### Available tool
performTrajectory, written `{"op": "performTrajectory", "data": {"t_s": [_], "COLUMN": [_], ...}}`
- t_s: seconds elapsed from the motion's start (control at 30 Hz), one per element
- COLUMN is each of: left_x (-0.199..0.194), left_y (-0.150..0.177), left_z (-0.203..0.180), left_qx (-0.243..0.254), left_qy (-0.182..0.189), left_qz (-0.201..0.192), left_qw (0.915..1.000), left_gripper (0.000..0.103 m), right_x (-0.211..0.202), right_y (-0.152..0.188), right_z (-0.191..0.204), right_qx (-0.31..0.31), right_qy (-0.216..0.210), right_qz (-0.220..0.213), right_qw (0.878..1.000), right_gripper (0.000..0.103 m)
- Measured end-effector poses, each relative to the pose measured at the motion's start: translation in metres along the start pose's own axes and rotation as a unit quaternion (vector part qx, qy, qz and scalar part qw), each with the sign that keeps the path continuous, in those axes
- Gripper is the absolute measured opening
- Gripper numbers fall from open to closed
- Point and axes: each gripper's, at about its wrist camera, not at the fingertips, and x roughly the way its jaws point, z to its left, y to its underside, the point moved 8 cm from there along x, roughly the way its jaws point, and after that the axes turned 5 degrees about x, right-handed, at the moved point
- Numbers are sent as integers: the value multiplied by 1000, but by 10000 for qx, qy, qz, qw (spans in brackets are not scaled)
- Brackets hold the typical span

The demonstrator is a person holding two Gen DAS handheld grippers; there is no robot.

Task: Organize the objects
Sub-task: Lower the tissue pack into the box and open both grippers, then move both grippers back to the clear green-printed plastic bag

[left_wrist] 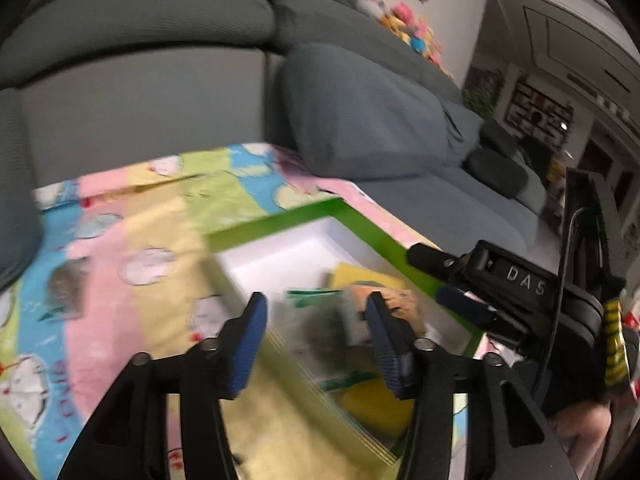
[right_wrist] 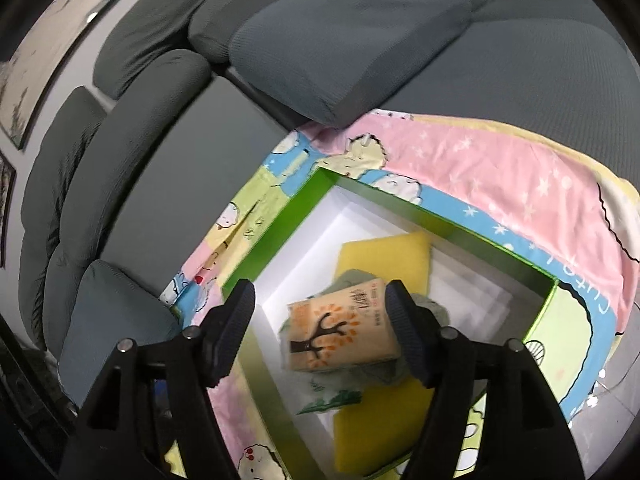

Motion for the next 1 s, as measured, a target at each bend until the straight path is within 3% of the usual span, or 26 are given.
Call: {"op": "performTrajectory", "data": {"t_s": [0.07,0.17,0.37,0.53,0.73,1.0], "left_x": [-19,-38,-69,-84,-112,-137], "left_y": [9,27,75,115,139,148], "left_z": [24,58,141,198,242,269], "left_qx": [-226,-548,-1433,-2365,-3001,-3465], "left_qy": [-218,-587,-1368,-1630,-1985,-1875], "left_qz": [-33,22,234,462,419,194], "left_qw": [9995,9968,9799,9567,9321,9189], "left_gripper": [68,70,72,72,72,72], "right_x": [0,0,10,33,76,163], "right_y": [4,13,54,100,152,194], "right_z": [12,34,98,148,186,250], "right_qx": [-123,-354,-1086,-1632,-1996,-2487], "right_qy": [-99,-290,-812,-951,-810,-476], "right_qz": [-1,5,354,825,1524,2040], "right_qw": [9999,9990,9901,9785,9646,9457], "right_gripper": [73,76,84,86,86,86]}}
